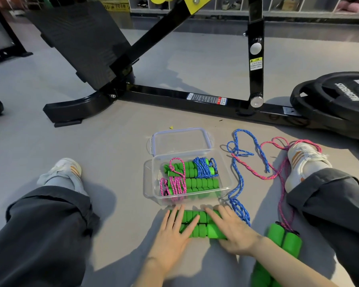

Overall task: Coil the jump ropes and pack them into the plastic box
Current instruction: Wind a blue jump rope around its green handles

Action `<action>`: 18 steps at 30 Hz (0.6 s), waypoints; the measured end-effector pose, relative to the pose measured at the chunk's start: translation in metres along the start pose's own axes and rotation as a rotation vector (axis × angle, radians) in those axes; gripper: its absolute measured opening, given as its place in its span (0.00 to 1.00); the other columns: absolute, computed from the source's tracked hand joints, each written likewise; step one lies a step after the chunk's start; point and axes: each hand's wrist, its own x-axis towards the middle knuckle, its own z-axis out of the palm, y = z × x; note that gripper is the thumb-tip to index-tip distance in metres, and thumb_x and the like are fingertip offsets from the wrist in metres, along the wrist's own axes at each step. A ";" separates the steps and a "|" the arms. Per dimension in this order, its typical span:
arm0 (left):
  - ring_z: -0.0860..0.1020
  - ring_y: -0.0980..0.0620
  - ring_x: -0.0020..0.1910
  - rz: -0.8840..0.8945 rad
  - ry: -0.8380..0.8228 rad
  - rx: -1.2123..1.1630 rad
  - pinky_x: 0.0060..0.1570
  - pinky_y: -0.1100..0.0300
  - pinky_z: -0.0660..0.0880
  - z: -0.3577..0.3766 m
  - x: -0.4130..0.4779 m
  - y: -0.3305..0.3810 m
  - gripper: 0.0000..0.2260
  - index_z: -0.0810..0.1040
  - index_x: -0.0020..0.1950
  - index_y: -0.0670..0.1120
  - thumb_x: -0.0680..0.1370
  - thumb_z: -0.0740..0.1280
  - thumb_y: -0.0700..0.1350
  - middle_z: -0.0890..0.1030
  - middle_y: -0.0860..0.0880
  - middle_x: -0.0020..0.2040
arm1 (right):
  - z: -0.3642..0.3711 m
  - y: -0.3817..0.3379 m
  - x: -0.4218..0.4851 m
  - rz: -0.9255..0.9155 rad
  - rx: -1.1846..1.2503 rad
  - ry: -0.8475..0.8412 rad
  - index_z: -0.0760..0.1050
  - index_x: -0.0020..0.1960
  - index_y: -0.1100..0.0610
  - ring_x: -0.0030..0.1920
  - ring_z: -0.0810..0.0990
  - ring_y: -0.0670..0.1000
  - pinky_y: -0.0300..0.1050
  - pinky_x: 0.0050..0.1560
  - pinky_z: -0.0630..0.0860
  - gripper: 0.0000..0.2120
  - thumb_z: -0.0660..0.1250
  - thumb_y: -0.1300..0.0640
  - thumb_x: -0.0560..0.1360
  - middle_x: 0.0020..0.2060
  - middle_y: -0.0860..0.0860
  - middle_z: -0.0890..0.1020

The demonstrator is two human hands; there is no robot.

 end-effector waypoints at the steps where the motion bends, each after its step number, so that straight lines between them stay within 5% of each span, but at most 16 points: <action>1: 0.59 0.35 0.71 0.023 0.004 0.010 0.70 0.46 0.48 -0.004 0.000 0.002 0.36 0.43 0.79 0.51 0.73 0.55 0.51 0.56 0.32 0.73 | -0.001 0.001 -0.004 0.001 0.008 0.023 0.44 0.77 0.55 0.65 0.60 0.56 0.45 0.70 0.56 0.41 0.60 0.57 0.69 0.64 0.54 0.61; 3: 0.69 0.36 0.66 0.061 0.059 0.020 0.69 0.46 0.49 -0.013 0.003 0.005 0.40 0.42 0.79 0.51 0.73 0.62 0.49 0.64 0.32 0.69 | -0.005 0.001 -0.011 0.000 0.008 0.062 0.46 0.76 0.56 0.63 0.63 0.57 0.46 0.68 0.60 0.41 0.60 0.57 0.67 0.63 0.55 0.63; 5: 0.74 0.37 0.64 0.075 0.119 0.033 0.70 0.45 0.51 -0.023 0.007 0.003 0.55 0.43 0.79 0.50 0.63 0.77 0.44 0.72 0.33 0.65 | -0.009 0.001 -0.016 -0.040 0.018 0.170 0.50 0.75 0.56 0.57 0.69 0.58 0.51 0.61 0.70 0.42 0.63 0.58 0.64 0.59 0.57 0.68; 8: 0.76 0.37 0.62 0.066 0.125 0.049 0.69 0.43 0.64 -0.051 0.012 -0.005 0.67 0.42 0.79 0.48 0.49 0.80 0.39 0.77 0.34 0.61 | -0.022 -0.003 -0.018 -0.066 0.019 0.286 0.52 0.72 0.55 0.52 0.71 0.55 0.49 0.53 0.75 0.43 0.66 0.56 0.61 0.55 0.55 0.71; 11: 0.76 0.37 0.62 0.069 0.111 0.096 0.62 0.44 0.67 -0.081 0.015 -0.012 0.67 0.41 0.79 0.47 0.48 0.78 0.37 0.76 0.34 0.62 | -0.042 -0.014 -0.017 -0.072 -0.015 0.347 0.53 0.72 0.54 0.54 0.70 0.54 0.48 0.53 0.75 0.43 0.67 0.55 0.62 0.56 0.54 0.71; 18: 0.67 0.38 0.62 0.083 0.267 0.250 0.64 0.45 0.60 -0.137 0.023 -0.038 0.62 0.41 0.78 0.44 0.54 0.76 0.38 0.68 0.36 0.62 | -0.095 -0.037 -0.015 -0.070 0.021 0.526 0.58 0.73 0.57 0.53 0.66 0.51 0.45 0.51 0.75 0.38 0.57 0.49 0.63 0.56 0.54 0.71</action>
